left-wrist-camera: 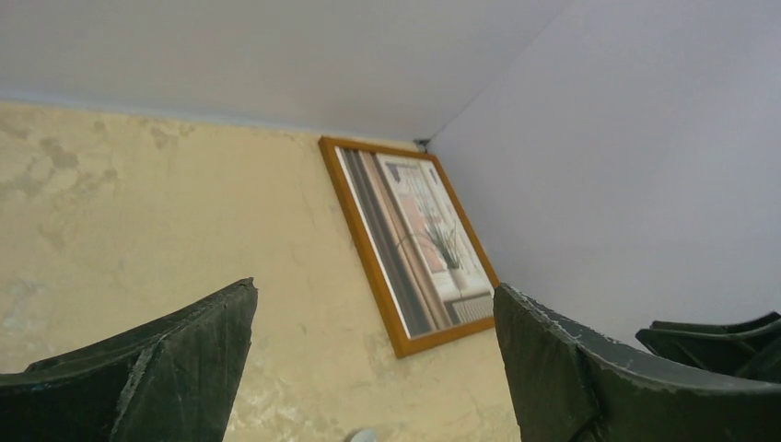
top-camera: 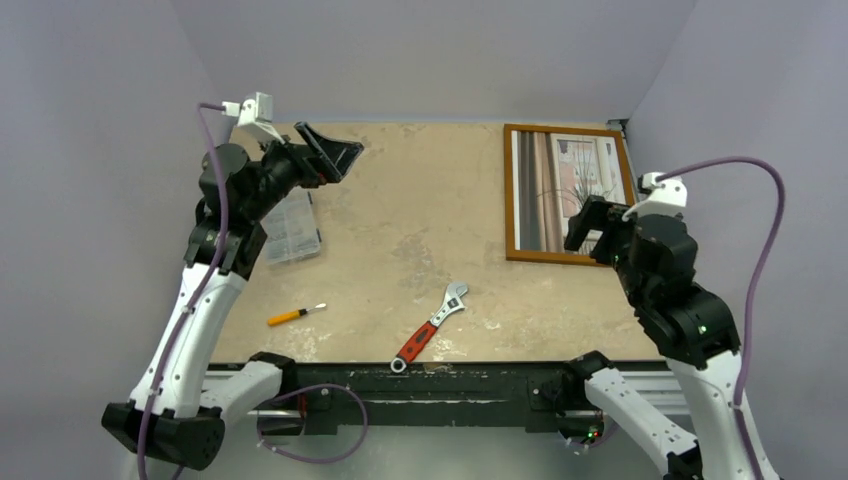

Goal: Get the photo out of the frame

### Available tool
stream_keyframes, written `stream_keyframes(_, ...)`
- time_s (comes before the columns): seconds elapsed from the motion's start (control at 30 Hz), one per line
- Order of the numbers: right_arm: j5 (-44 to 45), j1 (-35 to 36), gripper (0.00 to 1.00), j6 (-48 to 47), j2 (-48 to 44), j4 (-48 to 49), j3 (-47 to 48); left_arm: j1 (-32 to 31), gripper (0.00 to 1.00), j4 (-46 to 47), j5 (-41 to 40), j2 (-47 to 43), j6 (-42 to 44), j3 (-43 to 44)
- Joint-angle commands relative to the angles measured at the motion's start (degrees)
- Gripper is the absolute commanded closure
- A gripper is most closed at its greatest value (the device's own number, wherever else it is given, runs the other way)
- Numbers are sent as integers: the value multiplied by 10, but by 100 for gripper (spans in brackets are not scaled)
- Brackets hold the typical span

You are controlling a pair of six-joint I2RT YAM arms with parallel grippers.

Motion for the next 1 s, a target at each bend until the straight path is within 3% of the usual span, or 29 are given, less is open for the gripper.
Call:
stream_keyframes(0.0,3,-2,1,14,35,29,-28,-2,4,-19,62,39,-29,29)
stream_keyframes(0.17,23,-1,1,51,80,49,-69,-13,0,-32,51,62,-29,27)
stream_keyframes(0.47,-67,-1,1,33,173,181,-143,-15,0,-51,-51,64,-55,-10)
stream_keyframes(0.73,-83,-2,11,1,334,226,-121,-15,3,-20,36,108,-90,-21)
stream_keyframes(0.97,-71,-1,29,-23,503,202,-27,-21,7,-20,165,194,-118,6)
